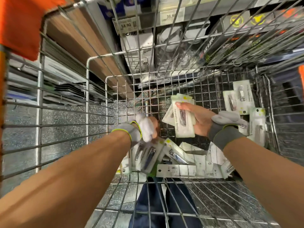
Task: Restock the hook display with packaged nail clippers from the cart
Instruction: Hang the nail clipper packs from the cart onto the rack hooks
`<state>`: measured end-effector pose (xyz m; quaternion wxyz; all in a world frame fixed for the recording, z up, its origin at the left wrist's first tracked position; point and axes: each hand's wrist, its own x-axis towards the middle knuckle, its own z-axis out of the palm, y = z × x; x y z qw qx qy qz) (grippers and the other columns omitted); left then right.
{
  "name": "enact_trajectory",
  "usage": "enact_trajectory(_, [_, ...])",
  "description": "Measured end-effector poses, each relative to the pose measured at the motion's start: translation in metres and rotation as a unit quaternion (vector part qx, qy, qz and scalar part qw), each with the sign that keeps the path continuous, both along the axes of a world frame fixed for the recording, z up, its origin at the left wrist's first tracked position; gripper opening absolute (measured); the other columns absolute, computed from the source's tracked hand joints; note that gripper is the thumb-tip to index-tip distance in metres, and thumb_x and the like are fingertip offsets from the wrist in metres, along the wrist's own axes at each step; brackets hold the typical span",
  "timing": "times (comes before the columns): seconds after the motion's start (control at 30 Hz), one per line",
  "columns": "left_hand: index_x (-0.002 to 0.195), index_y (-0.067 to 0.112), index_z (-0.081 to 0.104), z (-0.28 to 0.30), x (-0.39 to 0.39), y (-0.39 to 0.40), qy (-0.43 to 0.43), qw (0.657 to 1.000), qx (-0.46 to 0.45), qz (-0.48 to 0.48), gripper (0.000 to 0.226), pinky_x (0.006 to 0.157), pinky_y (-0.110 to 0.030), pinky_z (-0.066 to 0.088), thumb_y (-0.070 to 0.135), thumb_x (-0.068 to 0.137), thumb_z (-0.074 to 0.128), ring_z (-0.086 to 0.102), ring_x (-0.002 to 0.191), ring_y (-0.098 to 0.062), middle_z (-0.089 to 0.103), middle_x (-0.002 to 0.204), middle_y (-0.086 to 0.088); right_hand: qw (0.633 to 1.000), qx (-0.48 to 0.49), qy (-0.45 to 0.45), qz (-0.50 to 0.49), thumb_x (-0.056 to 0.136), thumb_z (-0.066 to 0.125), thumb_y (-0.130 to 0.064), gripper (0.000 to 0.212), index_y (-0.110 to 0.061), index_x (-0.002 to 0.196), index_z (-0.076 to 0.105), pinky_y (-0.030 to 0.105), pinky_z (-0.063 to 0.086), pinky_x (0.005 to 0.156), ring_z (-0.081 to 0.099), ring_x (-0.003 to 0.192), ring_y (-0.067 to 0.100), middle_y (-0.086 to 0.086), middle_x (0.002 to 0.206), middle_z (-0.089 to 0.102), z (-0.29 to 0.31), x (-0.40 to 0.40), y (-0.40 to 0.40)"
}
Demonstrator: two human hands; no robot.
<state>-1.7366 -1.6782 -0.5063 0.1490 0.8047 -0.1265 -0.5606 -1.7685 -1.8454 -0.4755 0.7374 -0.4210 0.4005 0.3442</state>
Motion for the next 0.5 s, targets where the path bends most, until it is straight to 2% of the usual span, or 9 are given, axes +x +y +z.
enact_trajectory(0.03, [0.076, 0.021, 0.054, 0.005, 0.008, 0.001, 0.021, 1.000, -0.015, 0.007, 0.019, 0.052, -0.014, 0.035, 0.007, 0.088, 0.060, 0.046, 0.055, -0.002, 0.052, 0.069, 0.006, 1.000, -0.024, -0.010, 0.005, 0.041, 0.090, -0.040, 0.096, -0.013, 0.127, 0.057, 0.047, 0.032, 0.109, 0.046, 0.126, 0.030, 0.014, 0.138, 0.050, -0.007, 0.001, -0.002])
enact_trajectory(0.07, [0.072, 0.022, 0.048, 0.013, 0.013, 0.002, 0.022, 0.998, -0.039, 0.049, 0.026, 0.046, -0.011, 0.034, 0.005, 0.088, 0.061, 0.045, 0.046, 0.003, 0.049, 0.062, 0.009, 0.999, -0.037, -0.025, 0.005, 0.029, 0.093, -0.045, 0.110, -0.017, 0.129, 0.057, 0.050, 0.028, 0.112, 0.038, 0.134, 0.028, 0.011, 0.144, 0.045, -0.016, 0.003, -0.006])
enact_trajectory(0.13, [0.073, 0.016, 0.045, 0.026, 0.020, 0.002, 0.046, 0.983, -0.076, 0.160, 0.027, 0.035, -0.007, 0.031, 0.000, 0.087, 0.063, 0.043, 0.029, 0.003, 0.049, 0.047, 0.009, 0.998, -0.039, -0.040, -0.006, 0.021, 0.095, -0.046, 0.111, -0.022, 0.124, 0.062, 0.053, 0.026, 0.113, 0.032, 0.138, 0.027, 0.007, 0.145, 0.044, -0.021, 0.005, -0.012])
enact_trajectory(0.23, [0.071, 0.013, 0.047, 0.039, 0.029, 0.006, 0.059, 0.944, -0.124, 0.301, 0.028, 0.035, -0.011, 0.040, -0.007, 0.086, 0.061, 0.047, 0.030, 0.001, 0.054, 0.043, 0.007, 0.999, -0.033, -0.041, -0.013, 0.024, 0.096, -0.039, 0.110, -0.016, 0.126, 0.059, 0.055, 0.033, 0.108, 0.044, 0.130, 0.031, 0.010, 0.139, 0.050, 0.004, 0.011, -0.013])
enact_trajectory(0.3, [0.073, 0.012, 0.048, 0.049, 0.036, 0.005, 0.086, 0.909, -0.129, 0.386, 0.028, 0.034, -0.019, 0.043, -0.011, 0.087, 0.055, 0.054, 0.037, -0.007, 0.059, 0.045, 0.002, 0.998, -0.019, -0.050, -0.018, 0.033, 0.094, -0.034, 0.096, -0.013, 0.121, 0.060, 0.053, 0.039, 0.103, 0.055, 0.118, 0.032, 0.011, 0.128, 0.059, 0.026, 0.016, -0.013])
enact_trajectory(0.33, [0.074, 0.012, 0.049, 0.052, 0.036, 0.004, 0.092, 0.894, -0.133, 0.417, 0.026, 0.035, -0.021, 0.043, -0.009, 0.087, 0.057, 0.055, 0.040, -0.012, 0.061, 0.052, -0.003, 0.998, -0.021, -0.054, -0.017, 0.038, 0.092, -0.032, 0.083, -0.012, 0.113, 0.063, 0.050, 0.044, 0.099, 0.060, 0.108, 0.029, 0.008, 0.117, 0.065, 0.030, 0.018, -0.012])
enact_trajectory(0.4, [0.073, 0.011, 0.051, 0.062, 0.039, 0.000, 0.035, 0.887, -0.143, 0.438, 0.023, 0.038, -0.022, 0.045, -0.006, 0.085, 0.063, 0.059, 0.053, -0.022, 0.061, 0.071, -0.012, 0.997, -0.027, -0.071, -0.026, 0.059, 0.083, -0.025, 0.042, -0.012, 0.095, 0.066, 0.036, 0.052, 0.080, 0.063, 0.081, 0.021, 0.003, 0.088, 0.069, 0.055, 0.021, -0.011])
enact_trajectory(0.47, [0.077, 0.010, 0.055, 0.078, 0.040, -0.006, -0.002, 0.874, -0.170, 0.455, 0.017, 0.051, -0.025, 0.050, 0.000, 0.084, 0.066, 0.066, 0.080, -0.039, 0.062, 0.080, -0.013, 0.995, -0.029, -0.086, -0.046, 0.079, 0.068, -0.015, 0.007, -0.011, 0.084, 0.067, 0.030, 0.052, 0.064, 0.059, 0.065, 0.017, 0.002, 0.076, 0.065, 0.074, 0.023, -0.014])
enact_trajectory(0.5, [0.082, 0.010, 0.057, 0.088, 0.042, -0.011, -0.014, 0.864, -0.185, 0.468, 0.012, 0.061, -0.028, 0.053, 0.007, 0.083, 0.069, 0.064, 0.093, -0.042, 0.062, 0.085, -0.014, 0.994, -0.011, -0.098, -0.053, 0.083, 0.063, -0.012, 0.007, -0.011, 0.079, 0.069, 0.029, 0.053, 0.059, 0.059, 0.061, 0.017, 0.003, 0.073, 0.065, 0.082, 0.026, -0.016])
